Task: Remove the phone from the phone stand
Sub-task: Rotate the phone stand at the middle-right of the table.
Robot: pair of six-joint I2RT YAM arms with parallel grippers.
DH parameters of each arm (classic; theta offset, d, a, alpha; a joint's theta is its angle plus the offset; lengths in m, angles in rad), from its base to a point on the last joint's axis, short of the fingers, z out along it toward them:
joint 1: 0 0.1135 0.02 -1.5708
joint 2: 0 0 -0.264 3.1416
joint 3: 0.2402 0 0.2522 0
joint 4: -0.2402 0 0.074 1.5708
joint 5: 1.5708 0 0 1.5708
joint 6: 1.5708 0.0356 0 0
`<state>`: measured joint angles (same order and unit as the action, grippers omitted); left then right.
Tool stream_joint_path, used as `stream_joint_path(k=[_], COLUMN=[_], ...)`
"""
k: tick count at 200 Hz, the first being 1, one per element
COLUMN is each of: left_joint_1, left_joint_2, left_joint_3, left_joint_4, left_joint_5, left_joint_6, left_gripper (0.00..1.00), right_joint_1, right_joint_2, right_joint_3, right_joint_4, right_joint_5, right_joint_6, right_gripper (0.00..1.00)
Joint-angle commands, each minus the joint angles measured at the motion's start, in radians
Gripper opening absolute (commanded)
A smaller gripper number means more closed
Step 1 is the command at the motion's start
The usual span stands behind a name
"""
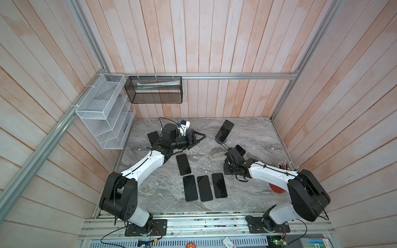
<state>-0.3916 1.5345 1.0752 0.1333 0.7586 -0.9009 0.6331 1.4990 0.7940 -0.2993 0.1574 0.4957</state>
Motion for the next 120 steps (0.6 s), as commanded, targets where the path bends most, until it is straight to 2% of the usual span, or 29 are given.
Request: stream_joint_path(k=[1,120], left_joint_1=[0.005,0.010], left_joint_2=[0.010,0.015], left_joint_3=[0.021,0.020], left_joint_4=[0.003,0.003], left_joint_5=[-0.004,-0.005], left_joint_6=[0.019,0.022], left_gripper=[0.83,0.83], right_joint_1=[-0.004,-0.004], right_joint_2=[0.018,0.000], right_joint_3=[0.023,0.001], right_joint_4=[-0.013,-0.024], right_joint_5=[0.041,0.106], right_joint_6=[-0.011,-0.002], right_gripper=[0.15,0.15])
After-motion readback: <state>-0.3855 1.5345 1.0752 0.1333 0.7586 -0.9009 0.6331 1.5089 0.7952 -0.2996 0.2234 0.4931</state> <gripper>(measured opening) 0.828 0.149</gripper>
